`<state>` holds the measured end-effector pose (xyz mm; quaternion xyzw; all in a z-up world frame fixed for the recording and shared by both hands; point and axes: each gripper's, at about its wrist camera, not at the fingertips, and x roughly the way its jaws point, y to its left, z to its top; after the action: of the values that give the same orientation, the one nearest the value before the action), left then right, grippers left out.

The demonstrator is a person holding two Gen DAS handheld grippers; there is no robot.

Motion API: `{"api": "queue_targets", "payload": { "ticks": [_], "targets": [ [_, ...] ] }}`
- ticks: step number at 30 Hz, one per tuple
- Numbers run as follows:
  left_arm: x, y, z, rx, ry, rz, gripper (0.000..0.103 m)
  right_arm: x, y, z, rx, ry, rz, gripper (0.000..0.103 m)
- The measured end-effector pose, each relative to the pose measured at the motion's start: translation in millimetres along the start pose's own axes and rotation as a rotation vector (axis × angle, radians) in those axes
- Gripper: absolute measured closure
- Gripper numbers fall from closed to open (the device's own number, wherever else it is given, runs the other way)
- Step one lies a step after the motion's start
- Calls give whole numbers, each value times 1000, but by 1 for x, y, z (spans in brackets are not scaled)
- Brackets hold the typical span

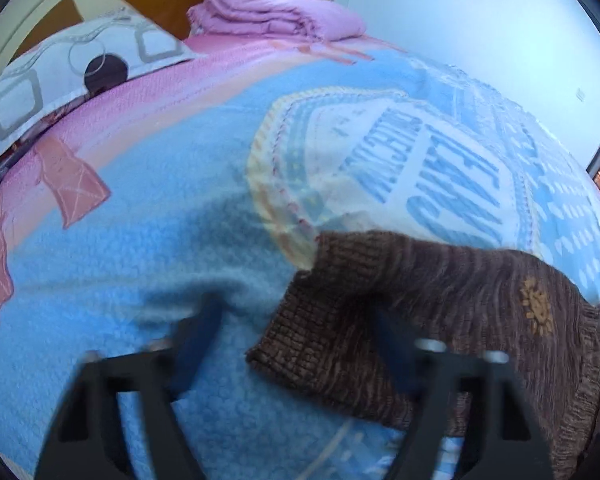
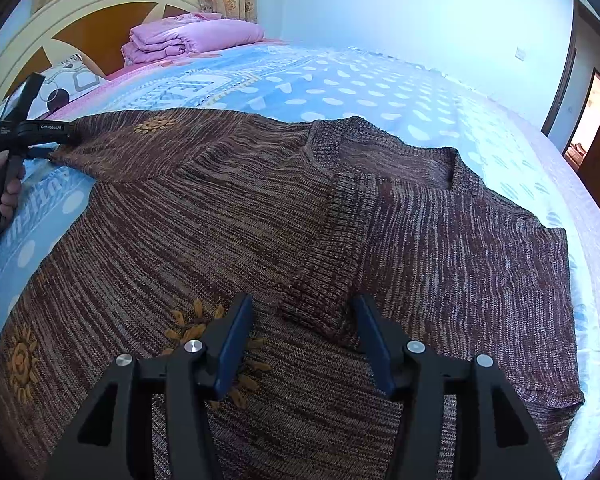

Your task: Fold small clothes

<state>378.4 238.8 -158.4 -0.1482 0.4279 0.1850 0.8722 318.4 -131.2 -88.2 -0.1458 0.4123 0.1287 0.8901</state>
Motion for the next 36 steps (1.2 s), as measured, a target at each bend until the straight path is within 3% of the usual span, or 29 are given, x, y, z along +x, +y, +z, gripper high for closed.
{"api": "queue_targets", "payload": {
  "ticks": [1, 7, 17, 27, 33, 36],
  "targets": [
    [-2, -3, 1, 19, 21, -63, 92, 0, 0, 0, 0, 1, 0, 47],
    [-37, -8, 9, -1, 6, -148, 94, -18, -18, 0, 90, -22, 73, 47],
    [-101, -49, 28, -7, -51, -270, 94, -80, -60, -11, 130, -91, 24, 47],
    [-163, -139, 21, 133, -115, -391, 94, -112, -96, -47, 185, -109, -15, 46],
    [-177, -196, 0, 180, -97, -454, 94, -117, -107, -67, 217, -99, -10, 46],
    [-174, -234, -27, 222, -64, -486, 94, -117, -111, -73, 236, -105, -11, 46]
  ]
}}
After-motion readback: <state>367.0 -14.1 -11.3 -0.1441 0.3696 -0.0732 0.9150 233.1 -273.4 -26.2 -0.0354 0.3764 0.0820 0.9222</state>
